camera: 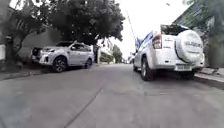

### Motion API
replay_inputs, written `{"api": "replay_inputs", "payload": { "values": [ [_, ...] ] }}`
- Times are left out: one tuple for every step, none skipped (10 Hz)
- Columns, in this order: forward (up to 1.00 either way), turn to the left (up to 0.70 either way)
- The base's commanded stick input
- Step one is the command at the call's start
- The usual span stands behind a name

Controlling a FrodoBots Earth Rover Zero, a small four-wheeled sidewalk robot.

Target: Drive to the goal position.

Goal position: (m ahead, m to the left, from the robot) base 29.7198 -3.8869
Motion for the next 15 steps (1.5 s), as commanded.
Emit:
{"api": "replay_inputs", "payload": {
  "values": [
    [1.00, -0.40],
    [1.00, -0.28],
    [1.00, 0.00],
    [1.00, 0.00],
    [1.00, 0.00],
    [1.00, 0.02],
    [1.00, 0.03],
    [1.00, 0.00],
    [1.00, 0.01],
    [1.00, 0.06],
    [1.00, 0.01],
    [1.00, -0.35],
    [1.00, -0.39],
    [1.00, -0.09],
    [1.00, 0.03]
  ]
}}
